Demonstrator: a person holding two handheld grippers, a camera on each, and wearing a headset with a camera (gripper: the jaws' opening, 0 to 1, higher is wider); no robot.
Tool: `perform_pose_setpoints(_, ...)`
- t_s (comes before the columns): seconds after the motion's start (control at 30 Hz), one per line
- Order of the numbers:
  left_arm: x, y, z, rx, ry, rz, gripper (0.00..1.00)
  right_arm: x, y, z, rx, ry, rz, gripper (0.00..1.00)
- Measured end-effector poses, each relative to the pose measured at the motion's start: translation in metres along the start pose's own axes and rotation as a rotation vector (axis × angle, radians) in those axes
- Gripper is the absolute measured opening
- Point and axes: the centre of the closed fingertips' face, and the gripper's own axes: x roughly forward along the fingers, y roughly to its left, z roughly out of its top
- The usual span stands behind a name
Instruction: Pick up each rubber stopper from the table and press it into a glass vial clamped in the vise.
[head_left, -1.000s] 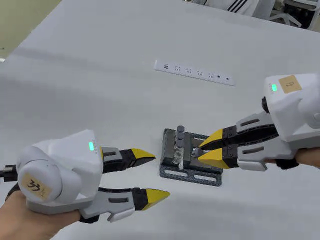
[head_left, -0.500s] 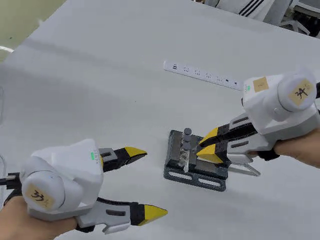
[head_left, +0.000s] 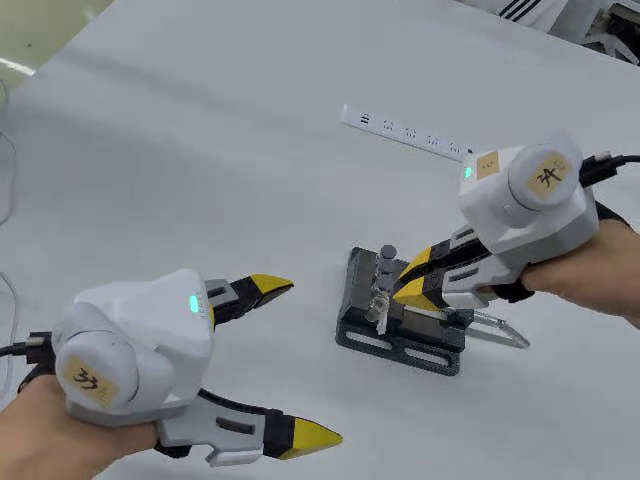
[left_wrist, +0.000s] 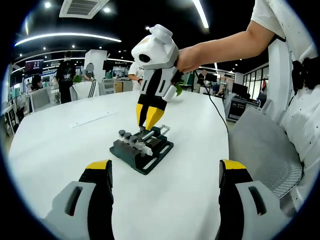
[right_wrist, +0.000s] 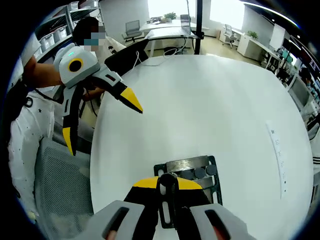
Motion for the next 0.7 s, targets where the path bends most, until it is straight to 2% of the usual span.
perform_pose_setpoints(0.2, 0.002, -0.005, -0.006, 0.000, 0.008, -0.017, 0.89, 0.011, -0.002, -0.005, 0.000, 0.032, 0.014, 0.06)
perform_pose_setpoints(0.33, 0.001, -0.007, -0.006, -0.005, 0.003, -0.021, 0.89, 0.015, -0.004, -0.006, 0.009, 0.042, 0.015, 0.06)
perform_pose_setpoints(0.7, 0.000, -0.005, -0.005, -0.013, -0.002, -0.013, 0.89, 0.019, -0.006, -0.013, 0.011, 0.070, 0.018, 0.06)
